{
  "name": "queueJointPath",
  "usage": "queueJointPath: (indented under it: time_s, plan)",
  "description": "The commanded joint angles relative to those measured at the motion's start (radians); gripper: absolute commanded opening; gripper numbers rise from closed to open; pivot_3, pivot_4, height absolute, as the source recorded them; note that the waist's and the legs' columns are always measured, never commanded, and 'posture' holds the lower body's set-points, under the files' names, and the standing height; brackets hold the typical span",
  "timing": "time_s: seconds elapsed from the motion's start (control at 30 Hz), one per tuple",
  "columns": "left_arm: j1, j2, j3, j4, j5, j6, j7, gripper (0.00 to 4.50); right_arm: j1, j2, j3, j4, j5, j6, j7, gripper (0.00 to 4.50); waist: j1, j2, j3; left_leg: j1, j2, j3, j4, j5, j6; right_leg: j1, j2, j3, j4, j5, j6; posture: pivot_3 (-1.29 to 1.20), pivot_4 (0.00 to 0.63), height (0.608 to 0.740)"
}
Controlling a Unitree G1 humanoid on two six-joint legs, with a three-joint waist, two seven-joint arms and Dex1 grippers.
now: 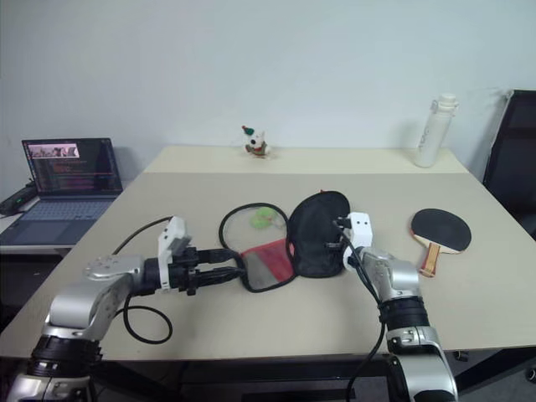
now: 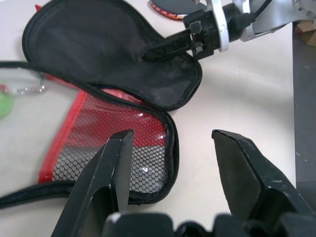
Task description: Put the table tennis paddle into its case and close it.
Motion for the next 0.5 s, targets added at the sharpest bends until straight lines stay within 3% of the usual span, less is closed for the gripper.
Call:
queueJointPath:
  time_s: [0.03, 0.5]
  plan:
    - [-0.033, 0.004, -0.016, -0.010, -0.013, -0.015, -0.017, 2.75, -0.025, -0.036, -0.059, -0.020, 0.021, 0.015, -0.020, 0.02, 0.000, 0.000, 0.000, 0.000, 0.000, 0.000, 0.000, 0.000, 0.000, 0.000, 0.000, 0.000, 0.000, 0.000, 0.000, 0.00, 0.150, 0.740]
    - [-0.114, -0.015, -0.083, 0.070, 0.001, -0.059, -0.067, 2.75, 0.063, -0.091, -0.172, -0.145, 0.063, 0.121, -0.096, 0.02, 0.000, 0.000, 0.000, -0.001, 0.000, 0.001, 0.000, 0.000, 0.000, 0.000, 0.000, 0.000, 0.000, 0.000, 0.000, 0.00, 0.150, 0.740]
